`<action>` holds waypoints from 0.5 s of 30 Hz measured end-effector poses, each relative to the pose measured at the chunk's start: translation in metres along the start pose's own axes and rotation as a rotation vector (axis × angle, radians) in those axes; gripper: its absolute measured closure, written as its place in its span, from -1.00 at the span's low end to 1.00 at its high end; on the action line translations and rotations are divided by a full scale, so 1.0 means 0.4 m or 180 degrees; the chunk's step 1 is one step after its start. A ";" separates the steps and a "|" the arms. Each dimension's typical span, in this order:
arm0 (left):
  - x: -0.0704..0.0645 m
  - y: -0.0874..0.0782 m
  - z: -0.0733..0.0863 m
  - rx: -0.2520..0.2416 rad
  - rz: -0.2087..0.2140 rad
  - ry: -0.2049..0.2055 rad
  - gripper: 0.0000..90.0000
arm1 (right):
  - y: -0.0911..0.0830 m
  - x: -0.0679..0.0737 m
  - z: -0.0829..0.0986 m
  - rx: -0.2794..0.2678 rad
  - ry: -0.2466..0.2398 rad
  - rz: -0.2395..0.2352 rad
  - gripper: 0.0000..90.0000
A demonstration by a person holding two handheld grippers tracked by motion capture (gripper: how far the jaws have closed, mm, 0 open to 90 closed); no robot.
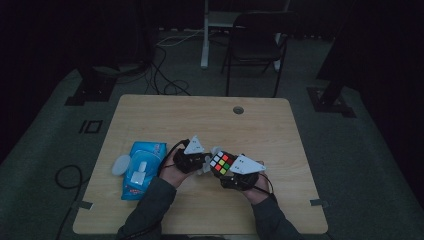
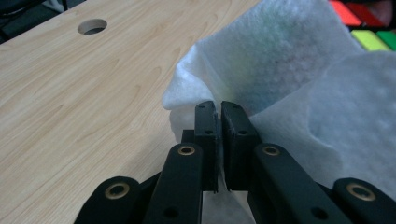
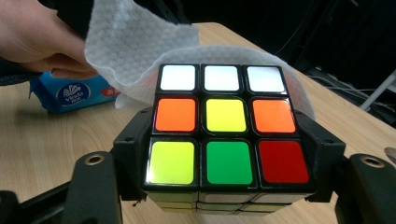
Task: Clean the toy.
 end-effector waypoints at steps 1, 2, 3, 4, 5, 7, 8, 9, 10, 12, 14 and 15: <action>-0.002 -0.001 -0.002 -0.0020 -0.0001 0.0001 0.92 | 0.002 0.000 0.002 0.0013 0.0011 -0.0004 -0.25; -0.003 -0.004 -0.004 -0.0035 -0.0008 0.0008 0.92 | 0.004 -0.001 0.003 0.0030 0.0006 -0.0005 -0.25; -0.005 -0.008 -0.007 -0.0059 -0.0009 0.0010 0.92 | 0.006 -0.001 0.005 0.0046 0.0013 -0.0007 -0.25; -0.009 -0.014 -0.011 -0.0126 0.0002 -0.0023 0.92 | 0.009 -0.002 0.007 0.0063 0.0015 -0.0009 -0.25; -0.012 -0.021 -0.016 -0.0189 0.0003 -0.0026 0.92 | 0.010 -0.002 0.008 0.0078 0.0014 -0.0002 -0.25; -0.021 -0.033 -0.026 -0.0262 -0.0032 -0.0005 0.92 | 0.012 -0.003 0.010 0.0097 0.0036 0.0013 -0.25; -0.024 -0.035 -0.029 -0.0276 -0.0051 0.0015 0.92 | 0.011 -0.004 0.009 0.0091 0.0041 0.0018 -0.25; -0.023 -0.036 -0.029 -0.0288 -0.0046 0.0016 0.92 | 0.008 -0.006 0.007 0.0080 0.0062 0.0011 -0.25; -0.022 -0.036 -0.027 -0.0314 -0.0036 0.0006 0.92 | 0.007 -0.006 0.006 0.0077 0.0060 0.0010 -0.25; -0.020 -0.028 -0.021 -0.0260 -0.0057 0.0008 0.92 | 0.005 -0.006 0.003 0.0089 0.0051 0.0038 -0.25; -0.018 -0.019 -0.014 -0.0221 -0.0058 -0.0005 0.93 | 0.005 -0.006 0.001 0.0102 0.0073 0.0044 -0.25; -0.016 -0.015 -0.010 -0.0201 -0.0044 -0.0027 0.93 | 0.005 -0.006 0.002 0.0119 0.0069 0.0048 -0.25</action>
Point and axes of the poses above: each handheld gripper's, and its own axes: y roughly forward along the jaws, z roughly out of its underside, x roughly to its left, the point moved 1 cm from there along y, roughly forward along the jaws, and after that the axes turned 5 degrees about x, right-handed, at the moved point
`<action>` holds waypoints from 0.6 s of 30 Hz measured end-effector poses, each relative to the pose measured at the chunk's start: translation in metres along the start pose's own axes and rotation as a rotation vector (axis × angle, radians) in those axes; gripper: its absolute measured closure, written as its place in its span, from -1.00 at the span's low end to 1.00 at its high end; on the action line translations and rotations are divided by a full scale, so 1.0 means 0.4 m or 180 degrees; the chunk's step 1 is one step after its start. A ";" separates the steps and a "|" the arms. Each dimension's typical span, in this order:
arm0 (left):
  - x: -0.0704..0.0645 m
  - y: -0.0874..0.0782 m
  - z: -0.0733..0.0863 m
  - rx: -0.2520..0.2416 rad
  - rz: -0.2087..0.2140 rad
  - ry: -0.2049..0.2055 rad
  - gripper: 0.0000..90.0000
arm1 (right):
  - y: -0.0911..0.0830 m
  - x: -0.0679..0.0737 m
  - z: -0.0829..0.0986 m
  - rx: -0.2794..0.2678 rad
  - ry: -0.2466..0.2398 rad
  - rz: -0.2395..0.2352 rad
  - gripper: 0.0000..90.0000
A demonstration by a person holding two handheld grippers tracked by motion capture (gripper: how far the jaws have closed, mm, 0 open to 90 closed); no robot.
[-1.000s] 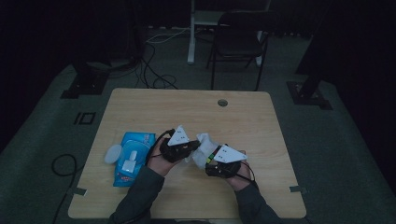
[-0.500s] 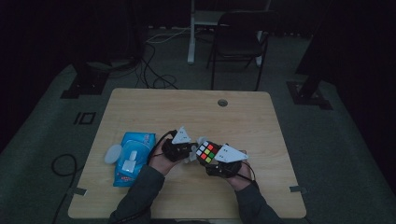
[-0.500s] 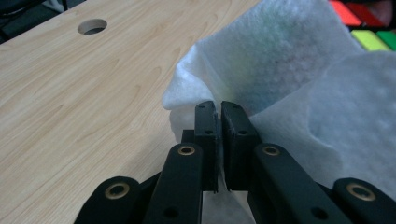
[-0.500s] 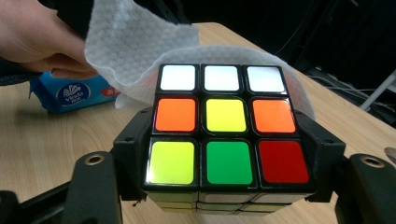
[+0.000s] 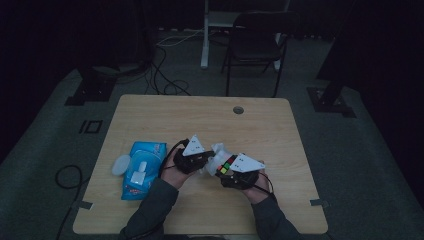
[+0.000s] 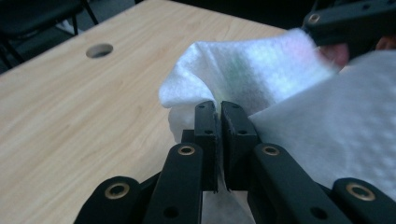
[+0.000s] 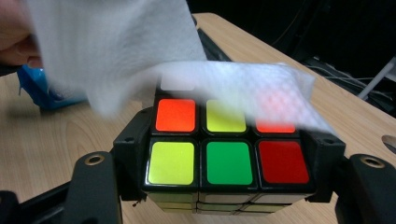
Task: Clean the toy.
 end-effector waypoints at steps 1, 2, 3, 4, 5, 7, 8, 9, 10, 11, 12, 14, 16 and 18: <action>0.001 0.005 0.003 0.0028 -0.0012 0.0004 0.93 | 0.001 0.000 0.001 0.0009 -0.0002 0.0002 -0.25; 0.002 0.010 0.007 0.0065 -0.0027 0.0004 0.93 | 0.001 0.000 0.001 0.0010 0.0006 0.0014 -0.25; 0.003 0.013 0.010 0.0090 -0.0030 0.0008 0.93 | 0.000 -0.002 0.000 0.0008 0.0013 0.0022 -0.25; 0.003 0.016 0.014 0.0095 -0.0032 -0.0010 0.93 | -0.001 -0.004 -0.002 0.0004 0.0019 0.0025 -0.25; 0.003 0.017 0.016 0.0114 -0.0042 0.0002 0.93 | -0.004 -0.006 -0.003 0.0001 0.0029 0.0037 -0.25; -0.001 0.017 0.021 0.0117 -0.0081 0.0006 0.93 | -0.005 -0.011 -0.004 0.0012 0.0072 0.0051 -0.25; -0.006 0.015 0.022 0.0121 -0.0116 0.0012 0.93 | -0.005 -0.013 -0.004 0.0028 0.0086 0.0051 -0.25; -0.010 0.013 0.023 0.0120 -0.0147 0.0019 0.93 | -0.004 -0.015 -0.003 0.0038 0.0110 0.0060 -0.25; -0.014 0.009 0.024 0.0104 -0.0153 0.0026 0.93 | -0.003 -0.018 -0.002 0.0057 0.0141 0.0068 -0.25; -0.021 0.003 0.024 0.0065 -0.0181 0.0036 0.93 | -0.002 -0.021 -0.001 0.0077 0.0165 0.0088 -0.25; -0.028 -0.003 0.023 0.0039 -0.0219 0.0052 0.93 | 0.000 -0.024 0.000 0.0095 0.0187 0.0107 -0.25; -0.040 -0.012 0.022 -0.0001 -0.0295 0.0076 0.93 | 0.001 -0.030 0.001 0.0120 0.0274 0.0098 -0.25; -0.049 -0.018 0.023 -0.0021 -0.0336 0.0112 0.94 | 0.001 -0.035 0.000 0.0139 0.0361 0.0098 -0.25; -0.057 -0.019 0.027 -0.0027 -0.0331 0.0156 0.93 | 0.002 -0.040 -0.002 0.0159 0.0428 0.0133 -0.25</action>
Point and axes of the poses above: each handheld gripper's, and its own axes: y roughly forward along the jaws, z roughly out of its underside, x roughly to its left, the point moved 1 cm from there along y, roughly forward along the jaws, and after that the axes turned 5 degrees about x, right-handed, at the moved point
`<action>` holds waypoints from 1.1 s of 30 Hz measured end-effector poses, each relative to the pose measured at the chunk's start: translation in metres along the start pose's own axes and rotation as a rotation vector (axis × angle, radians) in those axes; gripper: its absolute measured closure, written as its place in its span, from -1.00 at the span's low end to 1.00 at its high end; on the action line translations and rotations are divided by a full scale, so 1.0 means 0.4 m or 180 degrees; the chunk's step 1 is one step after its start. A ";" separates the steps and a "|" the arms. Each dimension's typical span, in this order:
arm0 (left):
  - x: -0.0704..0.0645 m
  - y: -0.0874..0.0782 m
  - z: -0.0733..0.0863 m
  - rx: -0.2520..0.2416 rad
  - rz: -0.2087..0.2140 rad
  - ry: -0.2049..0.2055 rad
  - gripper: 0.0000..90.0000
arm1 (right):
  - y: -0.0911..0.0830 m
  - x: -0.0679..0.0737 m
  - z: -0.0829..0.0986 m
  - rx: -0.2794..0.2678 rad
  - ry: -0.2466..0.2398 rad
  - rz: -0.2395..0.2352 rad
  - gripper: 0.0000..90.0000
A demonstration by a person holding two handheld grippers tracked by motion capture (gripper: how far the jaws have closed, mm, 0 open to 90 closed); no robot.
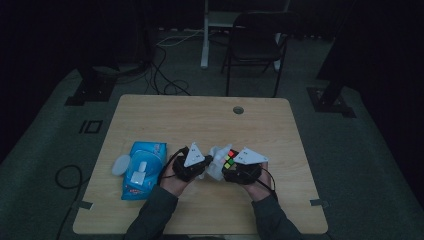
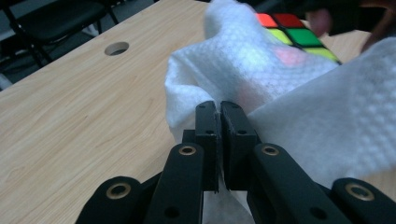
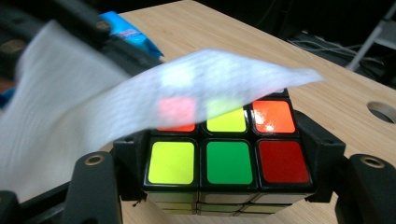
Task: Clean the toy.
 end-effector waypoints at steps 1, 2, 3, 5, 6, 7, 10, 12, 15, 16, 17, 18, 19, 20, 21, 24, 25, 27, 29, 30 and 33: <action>-0.006 0.002 0.001 0.0019 -0.0010 0.0032 0.93 | 0.000 -0.004 -0.002 0.0002 0.0041 -0.0003 -0.25; -0.011 0.007 0.002 0.0050 -0.0027 0.0067 0.93 | 0.001 -0.006 -0.003 0.0002 0.0103 -0.0029 -0.25; -0.015 0.012 0.004 0.0072 -0.0036 0.0087 0.93 | 0.001 -0.009 -0.005 -0.0002 0.0154 -0.0048 -0.25; -0.022 0.023 0.007 0.0078 -0.0019 0.0098 0.93 | 0.003 -0.013 -0.009 0.0009 0.0231 -0.0046 -0.25; -0.026 0.030 0.009 0.0072 -0.0008 0.0091 0.93 | 0.004 -0.014 -0.011 0.0012 0.0268 -0.0042 -0.25; -0.029 0.033 0.010 0.0068 -0.0004 0.0084 0.93 | 0.005 -0.016 -0.013 0.0027 0.0309 -0.0028 -0.25; -0.038 0.046 0.010 0.0043 0.0001 0.0050 0.93 | 0.008 -0.020 -0.014 0.0058 0.0387 0.0003 -0.25; -0.040 0.048 0.009 0.0043 0.0009 0.0046 0.93 | 0.011 -0.024 -0.014 0.0078 0.0443 0.0024 -0.25; -0.053 0.056 0.006 0.0029 0.0068 0.0067 0.93 | 0.015 -0.033 -0.011 0.0086 0.0575 0.0004 -0.25; -0.055 0.057 0.005 0.0030 0.0080 0.0076 0.93 | 0.016 -0.036 -0.010 0.0073 0.0618 -0.0009 -0.25; -0.059 0.059 0.004 0.0020 0.0092 0.0072 0.93 | 0.017 -0.038 -0.010 0.0072 0.0643 -0.0016 -0.25; -0.062 0.060 0.003 0.0028 0.0077 0.0083 0.93 | 0.018 -0.039 -0.010 0.0074 0.0672 -0.0021 -0.25; -0.063 0.061 0.003 0.0024 0.0102 0.0085 0.93 | 0.019 -0.039 -0.010 0.0083 0.0691 -0.0004 -0.25; -0.066 0.063 0.003 0.0022 0.0118 0.0083 0.93 | 0.020 -0.039 -0.010 0.0090 0.0699 0.0011 -0.25; -0.068 0.064 0.003 0.0023 0.0127 0.0099 0.93 | 0.021 -0.040 -0.010 0.0094 0.0709 0.0022 -0.25; -0.070 0.067 0.003 0.0036 0.0128 0.0111 0.93 | 0.023 -0.041 -0.010 0.0113 0.0761 0.0040 -0.25; -0.070 0.067 0.003 0.0032 0.0134 0.0111 0.93 | 0.024 -0.042 -0.009 0.0119 0.0768 0.0041 -0.25; -0.065 0.067 0.004 0.0033 0.0105 0.0096 0.93 | 0.024 -0.042 -0.009 0.0123 0.0777 0.0038 -0.25; -0.060 0.067 0.005 0.0027 0.0088 0.0075 0.93 | 0.023 -0.041 -0.008 0.0125 0.0777 0.0037 -0.25; -0.048 0.066 0.006 0.0030 0.0056 0.0029 0.93 | 0.022 -0.040 -0.007 0.0118 0.0782 0.0028 -0.25; -0.033 0.064 0.008 0.0034 -0.0015 -0.0027 0.92 | 0.021 -0.040 -0.007 0.0120 0.0783 0.0026 -0.25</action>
Point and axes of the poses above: each handheld gripper's, and its own axes: y roughly forward along the jaws, z roughly out of its underside, x roughly to its left, the point moved 1 cm from there along y, roughly forward along the jaws, and after that the axes turned 5 degrees about x, right-handed, at the moved point
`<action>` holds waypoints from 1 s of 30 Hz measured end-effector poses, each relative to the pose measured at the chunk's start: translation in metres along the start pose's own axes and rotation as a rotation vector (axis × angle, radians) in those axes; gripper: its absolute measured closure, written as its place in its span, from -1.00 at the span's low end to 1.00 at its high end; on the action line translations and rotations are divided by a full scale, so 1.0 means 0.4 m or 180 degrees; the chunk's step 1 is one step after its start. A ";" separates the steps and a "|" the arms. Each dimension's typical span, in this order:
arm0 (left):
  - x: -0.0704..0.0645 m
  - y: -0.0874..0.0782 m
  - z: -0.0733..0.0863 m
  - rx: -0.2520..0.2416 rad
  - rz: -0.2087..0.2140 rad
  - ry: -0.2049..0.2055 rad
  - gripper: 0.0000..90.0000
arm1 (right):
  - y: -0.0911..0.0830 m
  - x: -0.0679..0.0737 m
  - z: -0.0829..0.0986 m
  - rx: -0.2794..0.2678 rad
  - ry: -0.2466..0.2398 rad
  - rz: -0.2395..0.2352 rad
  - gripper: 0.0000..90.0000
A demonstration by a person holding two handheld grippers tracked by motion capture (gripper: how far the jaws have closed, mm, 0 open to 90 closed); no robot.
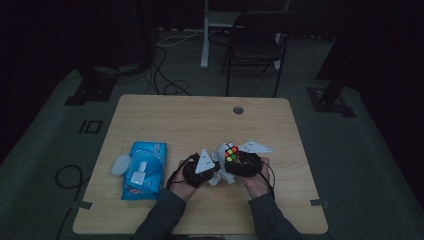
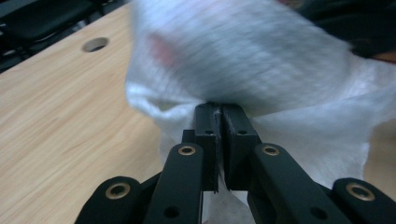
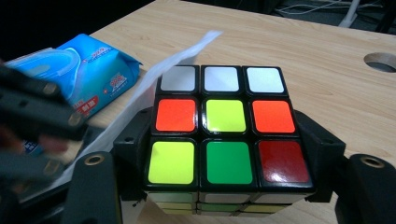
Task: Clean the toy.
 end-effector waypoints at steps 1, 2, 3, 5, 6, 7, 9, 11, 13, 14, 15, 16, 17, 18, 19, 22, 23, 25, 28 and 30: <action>0.018 -0.002 0.002 0.0005 -0.0058 -0.0072 0.92 | 0.000 0.001 0.001 0.0010 -0.0017 -0.0016 -0.25; 0.027 -0.003 0.003 0.0009 -0.0088 -0.0093 0.92 | 0.000 0.002 0.002 0.0014 -0.0019 -0.0021 -0.25; 0.034 -0.004 0.004 0.0007 -0.0114 -0.0123 0.92 | 0.001 0.002 0.003 0.0019 -0.0029 -0.0024 -0.25; 0.042 -0.006 0.005 0.0004 -0.0147 -0.0162 0.91 | 0.003 0.004 0.004 0.0027 -0.0028 -0.0035 -0.25; 0.045 -0.007 0.005 -0.0003 -0.0155 -0.0166 0.91 | 0.003 0.005 0.005 0.0033 -0.0024 -0.0045 -0.25; 0.045 -0.008 0.005 -0.0009 -0.0165 -0.0170 0.91 | 0.004 0.005 0.005 0.0039 -0.0030 -0.0048 -0.25; 0.043 -0.010 0.003 -0.0016 -0.0184 -0.0169 0.91 | 0.005 0.006 0.005 0.0040 -0.0033 -0.0051 -0.25; 0.039 -0.010 0.000 -0.0024 -0.0172 -0.0151 0.91 | 0.006 0.005 0.006 0.0040 -0.0037 -0.0042 -0.25; 0.032 -0.010 -0.003 -0.0019 -0.0145 -0.0116 0.91 | 0.006 0.003 0.007 0.0041 -0.0024 -0.0045 -0.25; 0.027 -0.010 -0.006 0.0002 -0.0143 -0.0073 0.90 | 0.007 0.002 0.007 0.0041 -0.0027 -0.0045 -0.25; 0.024 -0.009 -0.007 -0.0001 -0.0136 -0.0055 0.90 | 0.007 0.001 0.008 0.0049 -0.0027 -0.0041 -0.25; 0.020 -0.009 -0.008 0.0012 -0.0122 -0.0031 0.90 | 0.007 0.001 0.009 0.0054 -0.0022 -0.0041 -0.25; 0.017 -0.008 -0.009 0.0018 -0.0113 -0.0010 0.90 | 0.008 0.000 0.009 0.0058 -0.0018 -0.0041 -0.25; 0.014 -0.007 -0.010 0.0041 -0.0119 0.0011 0.90 | 0.009 -0.001 0.010 0.0060 -0.0020 -0.0038 -0.25; 0.013 -0.007 -0.010 0.0045 -0.0108 0.0012 0.90 | 0.009 -0.002 0.011 0.0064 -0.0015 -0.0039 -0.25; 0.010 -0.004 -0.008 0.0067 -0.0067 0.0035 0.90 | 0.007 -0.003 0.010 0.0040 0.0000 -0.0037 -0.25; 0.008 -0.002 -0.007 0.0082 -0.0054 0.0047 0.90 | 0.006 -0.004 0.010 0.0031 0.0000 -0.0040 -0.25; 0.004 0.003 -0.005 0.0101 -0.0032 0.0069 0.89 | 0.003 -0.003 0.007 0.0020 -0.0006 -0.0034 -0.25; 0.007 0.006 -0.003 0.0102 -0.0027 0.0062 0.89 | 0.003 -0.003 0.007 0.0031 -0.0026 -0.0014 -0.25; 0.013 0.004 -0.004 0.0088 -0.0062 0.0041 0.90 | 0.003 -0.004 0.008 0.0029 -0.0023 -0.0020 -0.25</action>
Point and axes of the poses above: each handheld gripper's, and its own axes: y roughly forward along the jaws, z roughly out of its underside, x roughly to its left, the point moved 1 cm from there along y, roughly forward along the jaws, and after that the axes turned 5 degrees about x, right-handed, at the moved point
